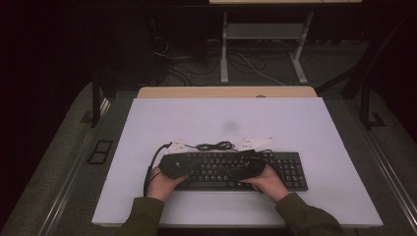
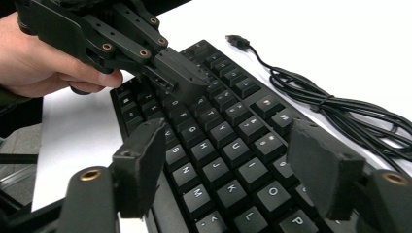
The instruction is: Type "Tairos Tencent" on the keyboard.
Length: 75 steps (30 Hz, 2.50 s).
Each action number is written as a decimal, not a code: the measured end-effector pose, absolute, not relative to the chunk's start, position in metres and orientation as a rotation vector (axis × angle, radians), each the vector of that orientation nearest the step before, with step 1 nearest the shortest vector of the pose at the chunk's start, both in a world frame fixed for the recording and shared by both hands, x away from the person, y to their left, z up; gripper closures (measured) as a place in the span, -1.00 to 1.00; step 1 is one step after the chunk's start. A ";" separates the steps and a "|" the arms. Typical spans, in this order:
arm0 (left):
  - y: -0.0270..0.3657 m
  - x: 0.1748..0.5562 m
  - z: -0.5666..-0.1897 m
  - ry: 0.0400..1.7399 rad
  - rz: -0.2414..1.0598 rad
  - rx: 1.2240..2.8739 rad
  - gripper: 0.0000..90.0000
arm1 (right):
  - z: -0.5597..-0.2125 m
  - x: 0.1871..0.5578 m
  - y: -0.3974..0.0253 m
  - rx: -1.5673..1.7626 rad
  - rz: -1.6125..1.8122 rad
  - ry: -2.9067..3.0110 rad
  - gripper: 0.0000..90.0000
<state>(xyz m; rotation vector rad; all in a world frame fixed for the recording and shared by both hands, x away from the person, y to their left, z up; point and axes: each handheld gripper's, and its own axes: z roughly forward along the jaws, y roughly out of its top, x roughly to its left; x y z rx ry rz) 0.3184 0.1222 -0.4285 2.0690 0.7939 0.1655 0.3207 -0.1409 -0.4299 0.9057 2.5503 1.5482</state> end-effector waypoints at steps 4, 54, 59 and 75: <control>0.118 0.324 -0.429 0.796 0.161 2.085 0.97 | -0.430 0.322 -0.142 0.919 1.537 2.539 -0.45; 0.129 0.316 -0.428 0.776 0.149 2.074 0.33 | -0.429 0.329 -0.163 0.939 1.567 2.457 -0.59; 0.140 0.312 -0.425 0.778 0.160 2.042 0.00 | -0.427 0.329 -0.171 0.949 1.577 2.438 -0.59; 0.158 0.299 -0.420 0.766 0.215 2.012 -0.70 | -0.426 0.319 -0.210 0.988 1.558 2.379 -0.59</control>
